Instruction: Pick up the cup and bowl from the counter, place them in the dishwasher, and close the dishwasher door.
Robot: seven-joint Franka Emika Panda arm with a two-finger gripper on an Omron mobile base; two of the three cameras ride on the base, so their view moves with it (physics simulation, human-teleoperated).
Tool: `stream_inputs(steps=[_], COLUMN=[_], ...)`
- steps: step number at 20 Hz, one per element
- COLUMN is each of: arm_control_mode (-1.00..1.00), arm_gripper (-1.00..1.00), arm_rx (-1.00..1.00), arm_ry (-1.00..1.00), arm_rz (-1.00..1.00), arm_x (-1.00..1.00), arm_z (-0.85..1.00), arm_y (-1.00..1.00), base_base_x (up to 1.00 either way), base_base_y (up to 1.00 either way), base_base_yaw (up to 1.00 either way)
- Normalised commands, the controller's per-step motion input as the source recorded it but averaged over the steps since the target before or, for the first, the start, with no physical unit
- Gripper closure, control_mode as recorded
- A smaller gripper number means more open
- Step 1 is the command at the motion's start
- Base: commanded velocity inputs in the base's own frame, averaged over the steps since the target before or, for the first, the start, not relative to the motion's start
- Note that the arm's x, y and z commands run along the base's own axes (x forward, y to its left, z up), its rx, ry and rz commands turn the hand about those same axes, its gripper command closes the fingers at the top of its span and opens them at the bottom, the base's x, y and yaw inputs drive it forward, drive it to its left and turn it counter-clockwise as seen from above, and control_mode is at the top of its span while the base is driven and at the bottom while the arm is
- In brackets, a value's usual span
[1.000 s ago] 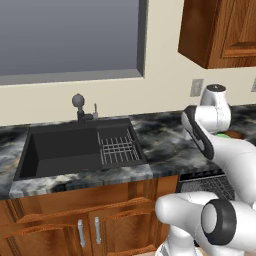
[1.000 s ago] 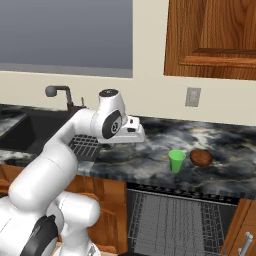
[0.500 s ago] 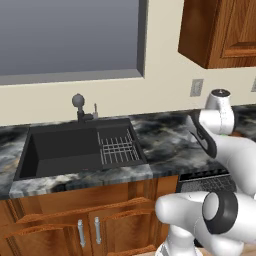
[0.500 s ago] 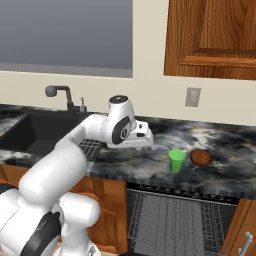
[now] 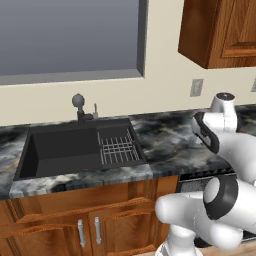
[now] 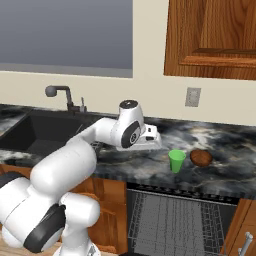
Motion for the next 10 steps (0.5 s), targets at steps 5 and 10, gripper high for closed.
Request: stream_inputs(steps=[5, 10], arm_control_mode=[-1.00, -1.00], arm_gripper=[-1.00, -1.00], arm_rx=[0.00, 0.00], arm_ry=[0.00, 0.00], arm_rz=[0.00, 0.00], arm_x=[0.23, 0.25], arm_z=[-0.14, -0.19], arm_y=[-0.33, -0.29], base_base_x=[0.00, 0.00], base_base_y=[0.00, 0.00], base_base_yaw=[0.00, 0.00])
